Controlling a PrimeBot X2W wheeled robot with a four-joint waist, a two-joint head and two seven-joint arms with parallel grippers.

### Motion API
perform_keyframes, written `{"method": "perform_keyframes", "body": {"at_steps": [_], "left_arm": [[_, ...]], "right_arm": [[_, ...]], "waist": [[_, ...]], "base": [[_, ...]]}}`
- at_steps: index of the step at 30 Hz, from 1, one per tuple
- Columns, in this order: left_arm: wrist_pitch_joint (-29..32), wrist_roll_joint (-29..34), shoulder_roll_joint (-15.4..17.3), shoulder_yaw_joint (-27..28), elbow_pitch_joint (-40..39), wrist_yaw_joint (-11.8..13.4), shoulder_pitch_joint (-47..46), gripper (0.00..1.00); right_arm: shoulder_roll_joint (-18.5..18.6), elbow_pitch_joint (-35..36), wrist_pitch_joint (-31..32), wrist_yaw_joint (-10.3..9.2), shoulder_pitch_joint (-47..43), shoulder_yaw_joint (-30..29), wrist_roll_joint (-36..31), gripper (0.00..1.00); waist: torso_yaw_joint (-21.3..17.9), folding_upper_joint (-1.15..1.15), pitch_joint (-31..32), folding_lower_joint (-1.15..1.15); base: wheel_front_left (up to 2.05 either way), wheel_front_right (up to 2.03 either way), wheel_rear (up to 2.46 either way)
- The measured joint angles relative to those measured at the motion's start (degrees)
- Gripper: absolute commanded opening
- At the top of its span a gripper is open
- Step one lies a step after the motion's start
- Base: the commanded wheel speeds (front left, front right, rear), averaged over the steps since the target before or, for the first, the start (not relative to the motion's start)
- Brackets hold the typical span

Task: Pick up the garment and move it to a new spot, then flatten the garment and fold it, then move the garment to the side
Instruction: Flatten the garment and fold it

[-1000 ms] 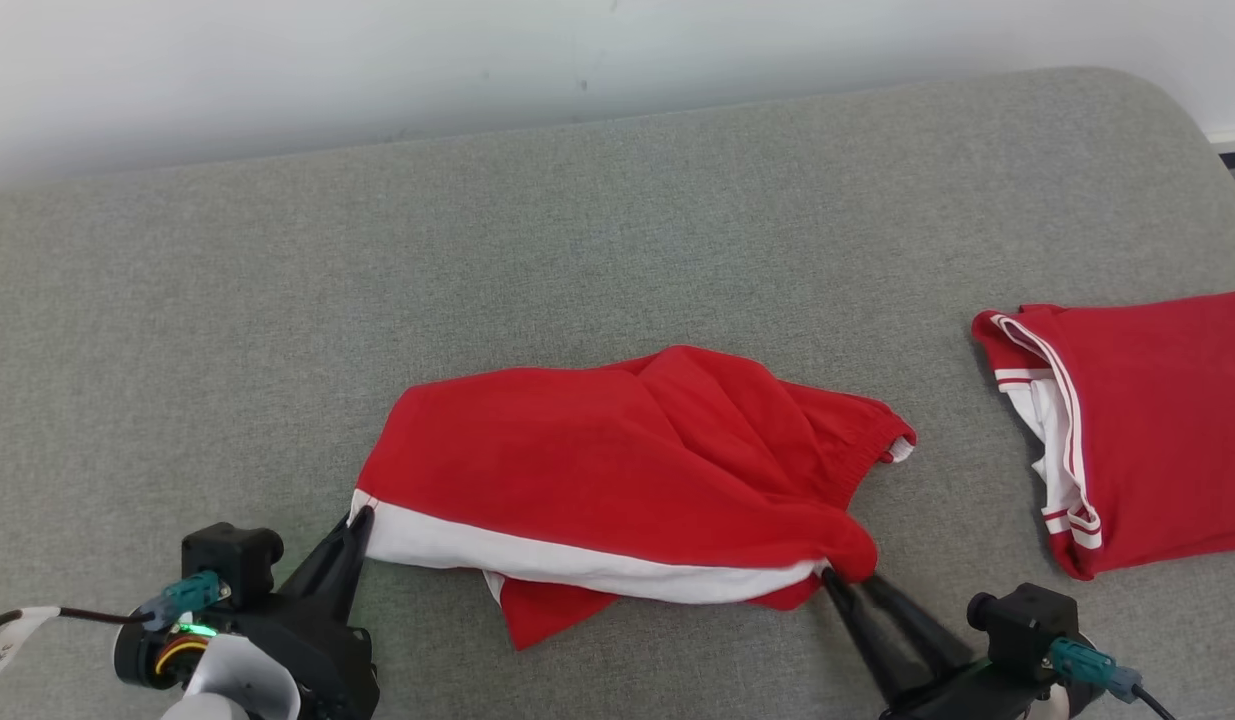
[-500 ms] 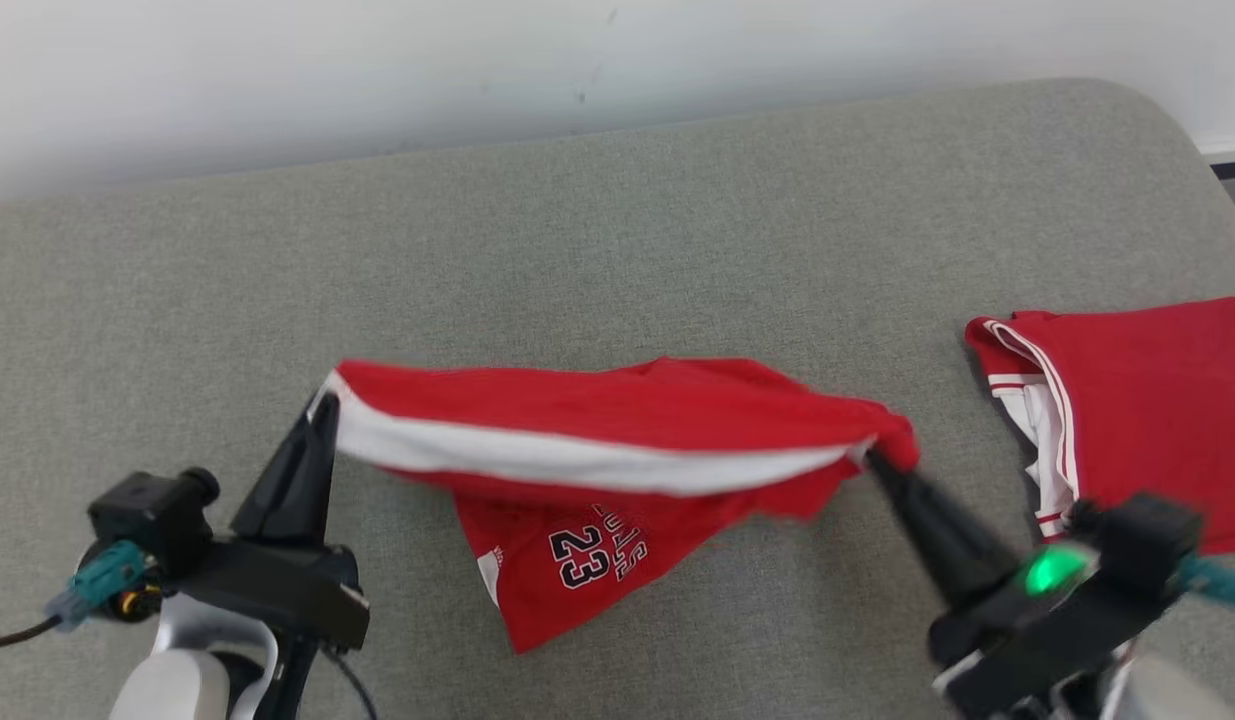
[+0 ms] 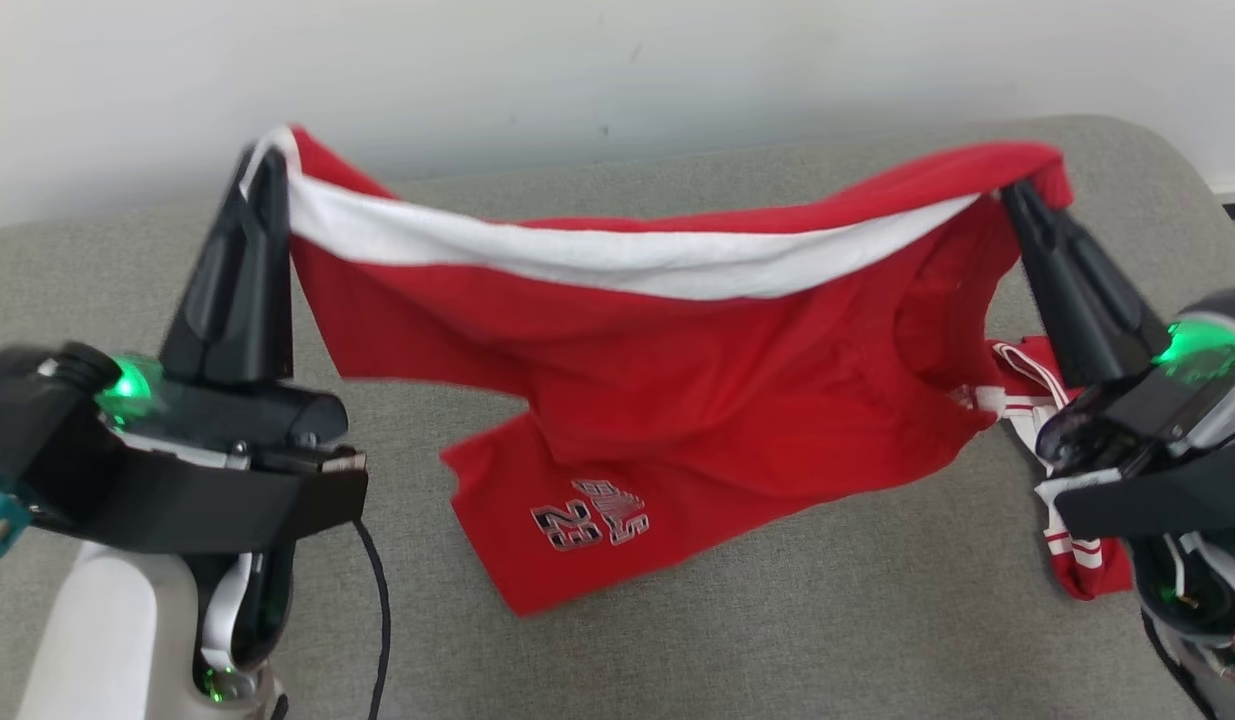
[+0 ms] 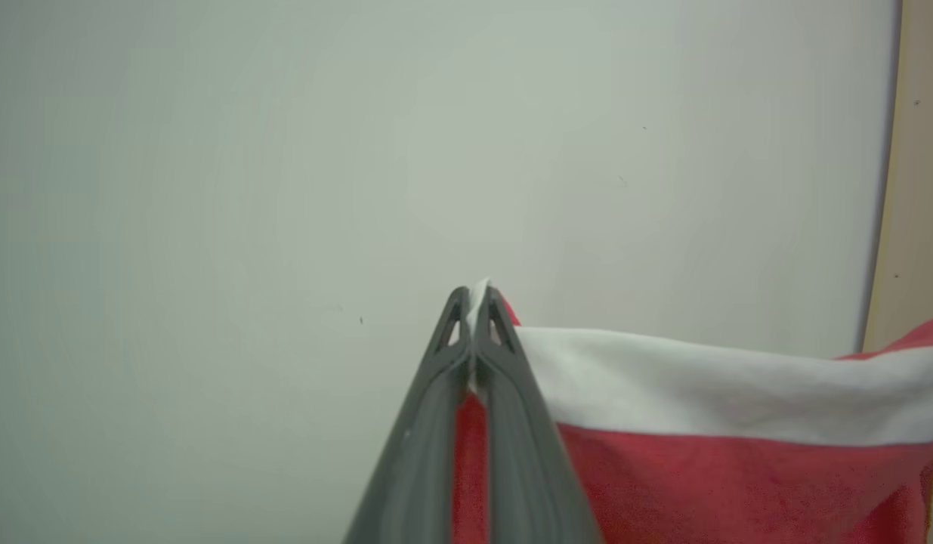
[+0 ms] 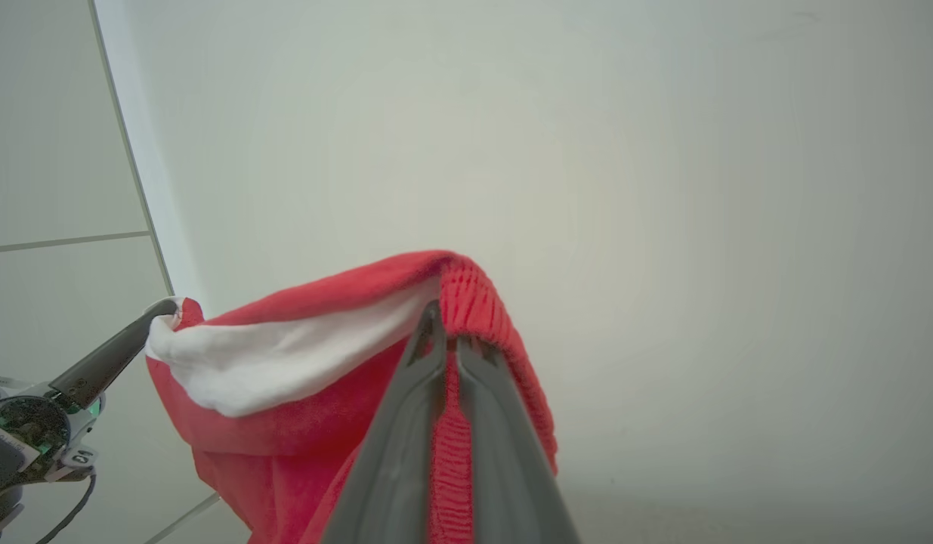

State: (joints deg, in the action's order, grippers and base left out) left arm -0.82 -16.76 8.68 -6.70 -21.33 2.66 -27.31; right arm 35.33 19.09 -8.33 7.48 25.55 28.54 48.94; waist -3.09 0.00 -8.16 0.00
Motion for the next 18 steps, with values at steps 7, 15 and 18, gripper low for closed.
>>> {"method": "perform_keyframes", "body": {"at_steps": [7, 15, 18], "left_arm": [[1.46, 2.96, 0.22, -1.27, -5.46, 0.71, -5.84, 0.0], [2.98, 1.6, 0.19, -1.71, 3.67, -0.85, -15.47, 0.0], [2.11, 1.05, 0.18, -1.2, 10.98, -1.69, -21.75, 0.0]], "right_arm": [[-0.2, 0.55, 0.75, 0.0, 4.38, -0.98, 0.2, 0.0], [-2.43, -7.46, 0.1, 0.0, 15.45, 2.4, 1.05, 0.0], [-3.52, -13.7, -1.18, 0.0, 22.57, 4.93, 1.54, 0.0]], "waist": [[0.69, 0.0, 0.56, 0.0], [0.51, 0.0, -1.59, 0.0], [0.48, 0.0, -2.95, 0.0]], "base": [[0.0, 0.0, 0.0], [0.0, 0.0, 0.0], [0.0, 0.0, 0.0]]}}
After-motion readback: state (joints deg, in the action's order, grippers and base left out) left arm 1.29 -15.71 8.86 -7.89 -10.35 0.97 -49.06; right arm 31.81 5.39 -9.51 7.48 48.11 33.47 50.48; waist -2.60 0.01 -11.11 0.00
